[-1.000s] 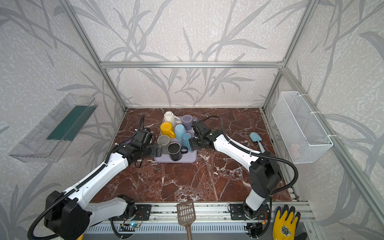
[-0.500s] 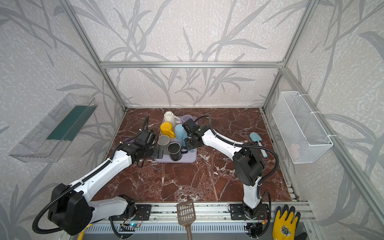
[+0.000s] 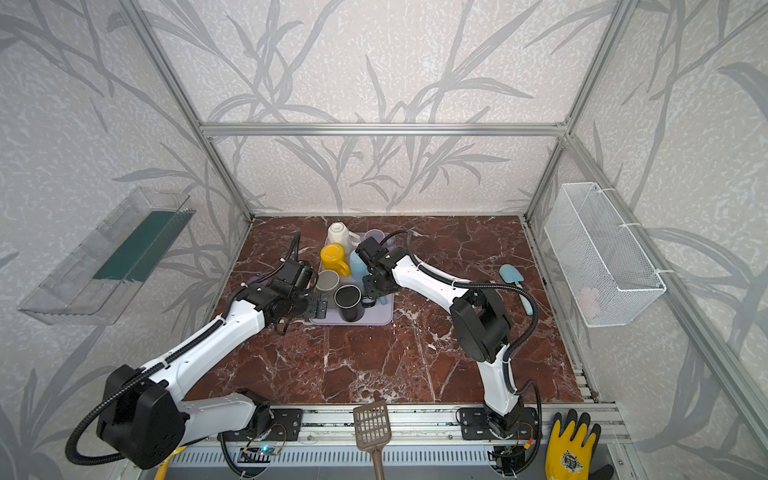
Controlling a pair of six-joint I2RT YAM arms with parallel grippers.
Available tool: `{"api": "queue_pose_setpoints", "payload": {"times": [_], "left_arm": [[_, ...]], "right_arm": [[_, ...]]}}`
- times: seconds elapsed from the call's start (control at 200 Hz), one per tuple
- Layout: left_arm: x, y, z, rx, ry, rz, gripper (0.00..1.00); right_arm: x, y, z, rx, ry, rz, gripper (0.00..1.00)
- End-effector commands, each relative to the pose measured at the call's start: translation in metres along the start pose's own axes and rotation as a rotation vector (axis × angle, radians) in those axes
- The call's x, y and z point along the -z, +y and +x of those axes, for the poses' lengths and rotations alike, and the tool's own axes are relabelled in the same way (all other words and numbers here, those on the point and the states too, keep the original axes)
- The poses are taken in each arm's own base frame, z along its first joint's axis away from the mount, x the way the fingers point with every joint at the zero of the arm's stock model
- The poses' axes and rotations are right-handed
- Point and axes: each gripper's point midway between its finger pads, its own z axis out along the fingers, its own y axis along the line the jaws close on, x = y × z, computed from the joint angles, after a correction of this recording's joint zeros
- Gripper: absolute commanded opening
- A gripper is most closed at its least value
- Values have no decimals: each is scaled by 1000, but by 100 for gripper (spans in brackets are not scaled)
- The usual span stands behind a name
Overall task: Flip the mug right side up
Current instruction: 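Reach the right gripper to the blue flowered mug while the left gripper approaches the tray, then close the right gripper on the blue flowered mug's base and lift it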
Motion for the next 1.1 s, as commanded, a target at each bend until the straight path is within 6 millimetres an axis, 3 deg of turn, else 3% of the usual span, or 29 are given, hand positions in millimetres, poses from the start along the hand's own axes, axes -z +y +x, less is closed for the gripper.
{"api": "queue_pose_setpoints", "payload": {"times": [0.0,0.5,0.82,0.98,1.095], "left_arm": [[9,2,-6,-23,-11,-14,99],[12,1,-5,-36,-7,-15,99],[13,2,-2,-41,-1,-21,99],[13,2,-2,-43,-1,-22,99],[13,1,-2,-42,-2,-20,99]], "right_arm": [[-4,-3,2,6,25,41,41],[-14,-9,3,14,59,88,34],[-16,-13,3,28,66,115,25],[-13,-15,0,39,60,125,14],[-13,-15,-1,43,64,131,17]]}}
